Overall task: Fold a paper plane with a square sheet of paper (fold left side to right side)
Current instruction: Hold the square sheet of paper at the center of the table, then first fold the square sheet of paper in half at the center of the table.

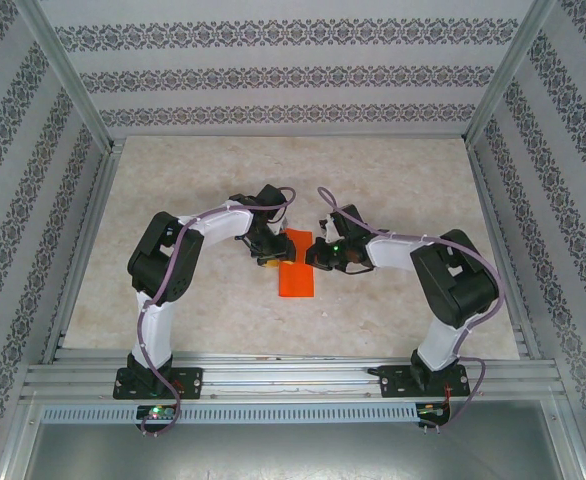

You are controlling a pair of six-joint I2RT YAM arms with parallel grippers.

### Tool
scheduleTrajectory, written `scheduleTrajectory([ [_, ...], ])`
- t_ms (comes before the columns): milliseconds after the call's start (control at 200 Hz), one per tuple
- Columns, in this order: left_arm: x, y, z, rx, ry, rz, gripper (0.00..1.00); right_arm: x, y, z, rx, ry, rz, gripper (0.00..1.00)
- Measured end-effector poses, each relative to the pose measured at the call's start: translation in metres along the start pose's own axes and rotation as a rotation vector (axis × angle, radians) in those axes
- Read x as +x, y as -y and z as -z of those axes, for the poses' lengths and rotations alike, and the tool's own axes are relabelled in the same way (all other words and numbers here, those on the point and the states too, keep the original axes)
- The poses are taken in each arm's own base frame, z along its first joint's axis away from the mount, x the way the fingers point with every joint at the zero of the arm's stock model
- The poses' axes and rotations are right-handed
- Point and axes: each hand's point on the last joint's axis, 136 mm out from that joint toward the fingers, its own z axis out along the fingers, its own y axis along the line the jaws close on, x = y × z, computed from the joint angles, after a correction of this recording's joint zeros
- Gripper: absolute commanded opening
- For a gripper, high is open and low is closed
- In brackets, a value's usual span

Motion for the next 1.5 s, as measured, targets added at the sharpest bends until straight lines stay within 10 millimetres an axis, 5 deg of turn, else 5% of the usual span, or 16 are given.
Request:
scheduleTrajectory([
  [510,0.0,0.0,0.0,0.0,0.0,0.0,0.45,0.005,0.01,-0.008,0.026,-0.029,-0.02,0.0],
  [1039,0.011,0.009,0.019,0.04,0.11,-0.087,0.58,0.006,0.012,-0.008,0.04,-0.041,-0.011,0.0],
  [1299,0.002,0.037,0.058,0.147,0.263,-0.173,0.33,0.005,0.012,-0.008,0.042,-0.045,-0.014,0.0],
  [1504,-0.001,0.051,0.047,0.237,0.242,-0.199,0.14,0.005,0.012,-0.009,0.045,-0.049,-0.015,0.0],
])
